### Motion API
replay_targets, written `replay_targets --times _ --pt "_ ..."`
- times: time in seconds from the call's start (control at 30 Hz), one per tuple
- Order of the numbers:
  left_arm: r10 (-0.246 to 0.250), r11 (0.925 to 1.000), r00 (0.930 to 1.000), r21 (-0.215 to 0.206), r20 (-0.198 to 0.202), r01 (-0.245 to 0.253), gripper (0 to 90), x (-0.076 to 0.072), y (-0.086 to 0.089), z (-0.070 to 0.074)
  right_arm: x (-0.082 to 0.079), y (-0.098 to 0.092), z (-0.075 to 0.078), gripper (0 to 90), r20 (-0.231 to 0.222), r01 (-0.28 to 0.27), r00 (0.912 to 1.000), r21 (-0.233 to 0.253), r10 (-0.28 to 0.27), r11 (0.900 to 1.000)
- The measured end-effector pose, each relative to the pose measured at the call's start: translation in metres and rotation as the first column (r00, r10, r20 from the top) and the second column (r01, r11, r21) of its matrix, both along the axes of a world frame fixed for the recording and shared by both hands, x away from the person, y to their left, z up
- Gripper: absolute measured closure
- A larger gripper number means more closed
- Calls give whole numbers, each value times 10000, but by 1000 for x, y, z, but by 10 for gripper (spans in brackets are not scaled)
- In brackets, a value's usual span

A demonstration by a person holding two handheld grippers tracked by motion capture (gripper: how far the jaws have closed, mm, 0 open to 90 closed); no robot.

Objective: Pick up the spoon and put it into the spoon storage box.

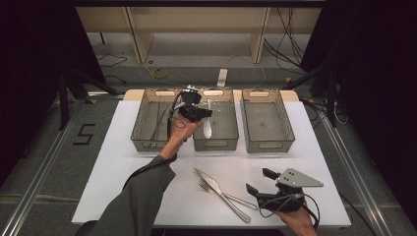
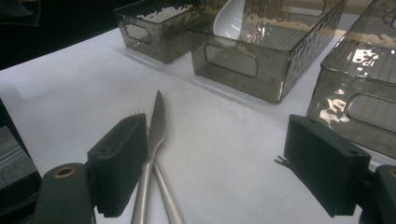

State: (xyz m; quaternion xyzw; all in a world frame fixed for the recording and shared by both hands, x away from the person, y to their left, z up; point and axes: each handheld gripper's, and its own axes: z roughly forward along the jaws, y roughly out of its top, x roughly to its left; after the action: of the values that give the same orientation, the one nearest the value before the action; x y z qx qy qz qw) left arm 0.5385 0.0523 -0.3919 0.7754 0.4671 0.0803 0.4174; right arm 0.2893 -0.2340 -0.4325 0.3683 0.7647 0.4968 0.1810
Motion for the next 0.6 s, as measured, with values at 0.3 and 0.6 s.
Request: replay_targets --times 0.3,0.6 --pt "-128 9998 9999 155 -69 129 839 1 -5 -5 0 0 0 228 -24 -4 10000 16 4 10000" --pt "319 9992 9993 233 175 -323 527 1 -5 1 0 0 0 228 -10 -13 10000 -5 13 10000"
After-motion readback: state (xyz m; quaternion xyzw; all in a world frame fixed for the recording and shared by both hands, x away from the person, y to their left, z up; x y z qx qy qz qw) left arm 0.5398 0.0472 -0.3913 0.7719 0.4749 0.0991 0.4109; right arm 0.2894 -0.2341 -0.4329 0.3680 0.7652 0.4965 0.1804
